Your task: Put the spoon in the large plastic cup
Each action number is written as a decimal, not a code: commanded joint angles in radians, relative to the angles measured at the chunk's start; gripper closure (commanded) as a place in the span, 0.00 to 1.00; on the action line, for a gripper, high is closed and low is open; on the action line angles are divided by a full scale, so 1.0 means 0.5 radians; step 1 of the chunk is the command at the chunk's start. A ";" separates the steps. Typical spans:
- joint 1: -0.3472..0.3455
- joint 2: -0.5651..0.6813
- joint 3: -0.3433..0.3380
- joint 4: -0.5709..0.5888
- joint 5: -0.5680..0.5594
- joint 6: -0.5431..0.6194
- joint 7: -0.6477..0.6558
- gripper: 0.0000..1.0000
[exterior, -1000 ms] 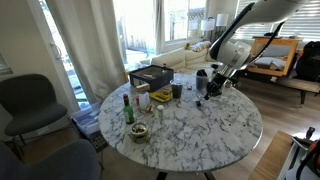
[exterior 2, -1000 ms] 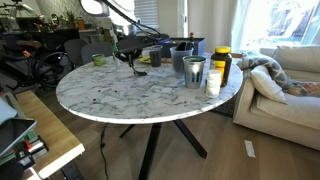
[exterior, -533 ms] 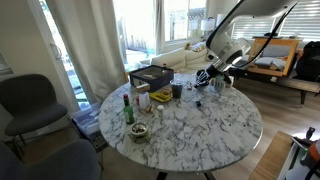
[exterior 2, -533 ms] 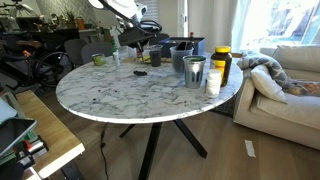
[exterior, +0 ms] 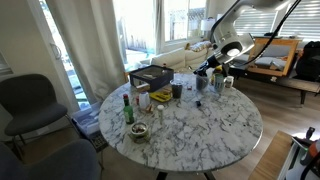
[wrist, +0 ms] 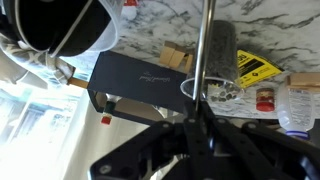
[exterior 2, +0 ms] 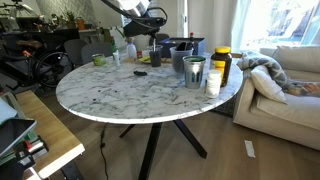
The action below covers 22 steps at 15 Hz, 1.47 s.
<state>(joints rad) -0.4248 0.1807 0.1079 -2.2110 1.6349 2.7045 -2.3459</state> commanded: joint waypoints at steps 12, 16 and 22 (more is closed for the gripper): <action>0.238 0.124 -0.565 0.566 1.488 0.242 -0.773 0.98; 0.428 0.244 -0.740 0.551 1.593 0.318 -0.812 0.98; 0.623 0.385 -0.766 0.471 1.710 0.267 -0.816 0.98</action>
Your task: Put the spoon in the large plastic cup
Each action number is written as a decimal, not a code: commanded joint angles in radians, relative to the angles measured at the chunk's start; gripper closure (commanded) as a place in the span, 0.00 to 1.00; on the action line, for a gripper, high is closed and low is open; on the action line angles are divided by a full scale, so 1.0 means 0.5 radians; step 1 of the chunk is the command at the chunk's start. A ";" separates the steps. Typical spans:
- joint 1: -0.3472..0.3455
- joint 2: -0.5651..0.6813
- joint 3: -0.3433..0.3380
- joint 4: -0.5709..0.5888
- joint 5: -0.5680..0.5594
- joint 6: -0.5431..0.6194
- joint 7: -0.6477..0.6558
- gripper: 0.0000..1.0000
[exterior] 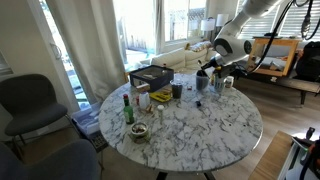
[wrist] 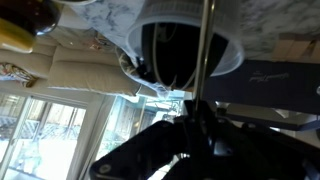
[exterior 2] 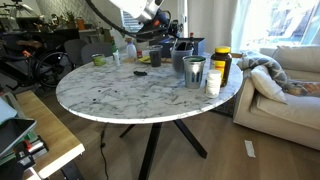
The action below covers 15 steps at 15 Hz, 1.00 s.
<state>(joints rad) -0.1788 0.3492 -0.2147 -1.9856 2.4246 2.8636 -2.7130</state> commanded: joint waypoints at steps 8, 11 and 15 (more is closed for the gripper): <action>0.362 -0.052 -0.365 0.027 0.239 -0.164 -0.083 0.98; 0.371 -0.022 -0.476 0.074 0.165 -0.337 0.046 0.98; 0.374 0.007 -0.539 0.085 0.165 -0.370 0.045 0.98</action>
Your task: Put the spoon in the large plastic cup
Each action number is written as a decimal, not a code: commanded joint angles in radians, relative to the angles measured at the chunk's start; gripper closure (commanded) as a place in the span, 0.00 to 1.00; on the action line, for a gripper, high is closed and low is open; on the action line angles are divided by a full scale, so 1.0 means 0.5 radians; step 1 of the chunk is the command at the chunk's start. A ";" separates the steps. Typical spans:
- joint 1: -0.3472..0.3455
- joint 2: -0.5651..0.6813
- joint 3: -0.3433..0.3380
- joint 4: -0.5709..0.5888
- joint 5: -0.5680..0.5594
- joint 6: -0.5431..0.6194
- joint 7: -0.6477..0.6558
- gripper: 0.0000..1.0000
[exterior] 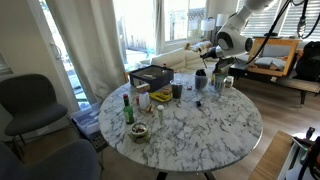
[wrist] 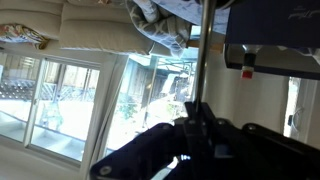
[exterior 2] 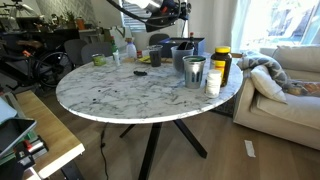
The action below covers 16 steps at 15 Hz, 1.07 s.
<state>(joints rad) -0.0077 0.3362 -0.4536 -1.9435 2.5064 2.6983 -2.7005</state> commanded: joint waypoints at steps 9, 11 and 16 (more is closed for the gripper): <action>0.069 0.097 -0.038 -0.030 0.002 -0.021 0.046 0.98; 0.080 0.127 -0.040 -0.025 0.002 -0.035 0.055 0.98; 0.097 0.176 -0.030 -0.026 0.002 -0.043 0.088 0.52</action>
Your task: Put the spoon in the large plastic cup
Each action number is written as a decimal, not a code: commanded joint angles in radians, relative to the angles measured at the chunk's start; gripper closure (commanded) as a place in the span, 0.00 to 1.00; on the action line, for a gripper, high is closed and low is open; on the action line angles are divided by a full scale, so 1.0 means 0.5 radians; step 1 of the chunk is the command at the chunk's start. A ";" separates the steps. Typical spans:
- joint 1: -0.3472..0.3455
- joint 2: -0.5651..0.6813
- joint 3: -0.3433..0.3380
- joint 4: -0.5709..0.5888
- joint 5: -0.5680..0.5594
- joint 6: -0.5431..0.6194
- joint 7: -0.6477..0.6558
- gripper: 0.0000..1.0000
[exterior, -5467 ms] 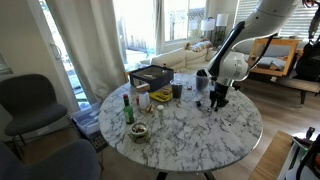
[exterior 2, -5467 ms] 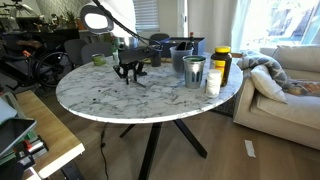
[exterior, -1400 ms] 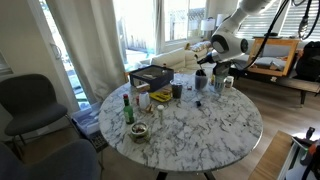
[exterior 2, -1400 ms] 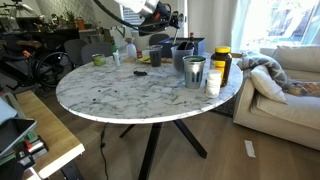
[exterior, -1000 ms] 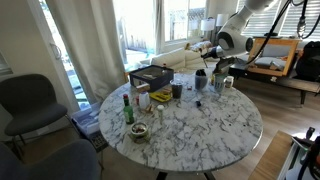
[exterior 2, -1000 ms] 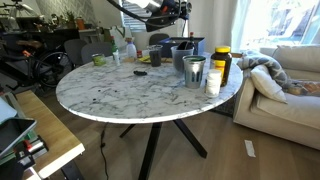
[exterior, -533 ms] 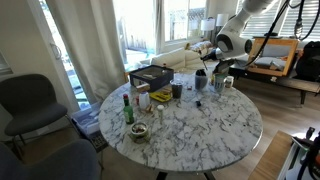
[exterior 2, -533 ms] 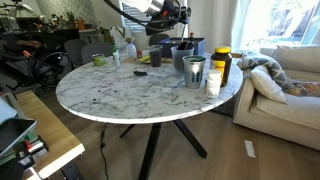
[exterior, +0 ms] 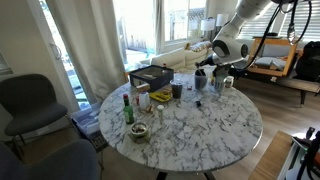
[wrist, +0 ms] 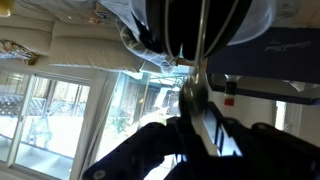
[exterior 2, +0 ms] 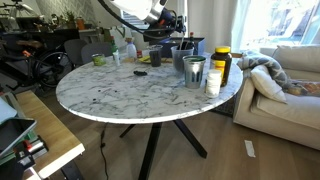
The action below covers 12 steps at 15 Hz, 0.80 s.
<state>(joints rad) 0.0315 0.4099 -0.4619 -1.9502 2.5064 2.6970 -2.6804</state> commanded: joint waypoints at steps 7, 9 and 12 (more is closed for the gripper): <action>-0.042 -0.104 0.133 -0.130 -0.112 -0.073 0.056 0.00; -0.001 -0.024 0.088 -0.042 -0.058 -0.032 0.030 0.11; -0.009 -0.084 0.143 -0.091 -0.116 -0.038 0.052 0.00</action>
